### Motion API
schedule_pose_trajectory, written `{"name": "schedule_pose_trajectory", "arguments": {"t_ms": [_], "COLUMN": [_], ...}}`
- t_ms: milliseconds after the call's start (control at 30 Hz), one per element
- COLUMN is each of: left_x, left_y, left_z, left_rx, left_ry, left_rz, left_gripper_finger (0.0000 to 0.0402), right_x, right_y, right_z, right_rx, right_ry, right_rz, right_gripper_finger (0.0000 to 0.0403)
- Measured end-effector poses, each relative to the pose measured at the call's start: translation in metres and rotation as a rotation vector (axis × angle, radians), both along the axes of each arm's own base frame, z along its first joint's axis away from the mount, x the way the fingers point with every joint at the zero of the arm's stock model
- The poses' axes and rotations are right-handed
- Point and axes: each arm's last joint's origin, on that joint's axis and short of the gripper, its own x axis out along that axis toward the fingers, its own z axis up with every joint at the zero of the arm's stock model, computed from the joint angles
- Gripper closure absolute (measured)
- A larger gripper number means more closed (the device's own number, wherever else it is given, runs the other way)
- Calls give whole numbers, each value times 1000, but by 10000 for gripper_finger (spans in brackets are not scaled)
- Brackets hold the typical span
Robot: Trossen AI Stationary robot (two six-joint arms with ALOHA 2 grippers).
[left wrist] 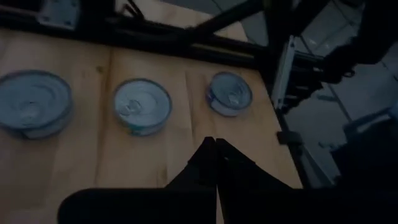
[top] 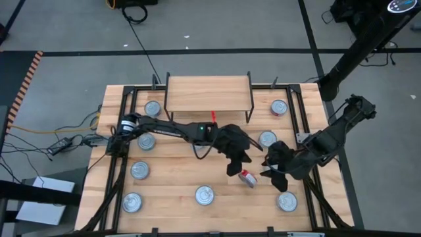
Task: Stack canned seafood by type on shelf
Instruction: Put the right red tuna can on the shelf
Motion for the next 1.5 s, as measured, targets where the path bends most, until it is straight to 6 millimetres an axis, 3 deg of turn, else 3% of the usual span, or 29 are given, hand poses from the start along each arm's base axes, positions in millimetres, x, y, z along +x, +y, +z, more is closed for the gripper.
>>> {"name": "schedule_pose_trajectory", "arguments": {"t_ms": [267, 467, 833, 1233, 1500], "left_x": [-45, -94, -174, -232, -263], "left_y": [14, 5, -4, 0, 5], "left_z": [4, -3, 9, -4, 7], "left_rx": [-12, -49, -11, -68, -73], "left_ry": [-122, -193, -251, -301, -393], "left_rz": [69, 107, 220, 252, 242], "left_gripper_finger": [401, 401, 401, 401, 401], "right_x": [3, 14, 44, 79, 103], "right_y": [5, 6, 9, 13, -6], "right_z": [-7, -16, -44, -79, -91], "right_rx": [-18, 18, -5, 40, 77], "right_ry": [35, 95, 199, 291, 304], "right_rz": [3, -42, -94, -165, -165], "right_gripper_finger": [192, 190, 190, 188, 188]}}
